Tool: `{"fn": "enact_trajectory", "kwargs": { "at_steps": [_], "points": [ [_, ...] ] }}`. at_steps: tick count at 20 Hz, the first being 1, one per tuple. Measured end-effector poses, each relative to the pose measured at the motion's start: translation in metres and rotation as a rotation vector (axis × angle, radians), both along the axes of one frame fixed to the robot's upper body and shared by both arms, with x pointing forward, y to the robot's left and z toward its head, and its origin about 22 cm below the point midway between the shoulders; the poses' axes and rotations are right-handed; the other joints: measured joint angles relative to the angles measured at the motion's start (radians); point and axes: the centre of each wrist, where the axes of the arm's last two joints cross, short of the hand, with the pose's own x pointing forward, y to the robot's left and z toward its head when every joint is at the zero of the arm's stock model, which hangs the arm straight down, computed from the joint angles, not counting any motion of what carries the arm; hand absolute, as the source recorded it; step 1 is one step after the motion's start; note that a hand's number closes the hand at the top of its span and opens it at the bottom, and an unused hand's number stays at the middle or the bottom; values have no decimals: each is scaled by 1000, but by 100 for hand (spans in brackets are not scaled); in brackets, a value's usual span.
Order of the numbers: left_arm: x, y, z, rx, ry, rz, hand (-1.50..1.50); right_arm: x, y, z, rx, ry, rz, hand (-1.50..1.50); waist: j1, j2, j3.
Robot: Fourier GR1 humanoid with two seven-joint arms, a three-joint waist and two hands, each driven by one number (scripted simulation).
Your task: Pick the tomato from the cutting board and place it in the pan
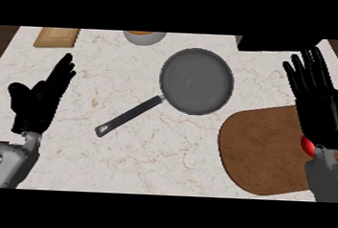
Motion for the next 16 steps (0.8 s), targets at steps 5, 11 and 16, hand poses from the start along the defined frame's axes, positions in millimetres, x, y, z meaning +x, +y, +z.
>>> {"fn": "enact_trajectory", "kwargs": {
  "at_steps": [5, 11, 16],
  "points": [
    [-4, 23, -15, 60, 84, 94, 0, 1, 4, 10, -50, -44, 373, -150, 43, -22, -16],
    [-19, 52, -40, 99, 193, 218, 0, 2, -46, 22, -181, -131, 349, 150, 36, -30, -24],
    [-24, 64, -53, 110, 236, 265, 0, -10, -124, -14, -97, -128, 424, -150, 37, -26, -22]
  ]
}}
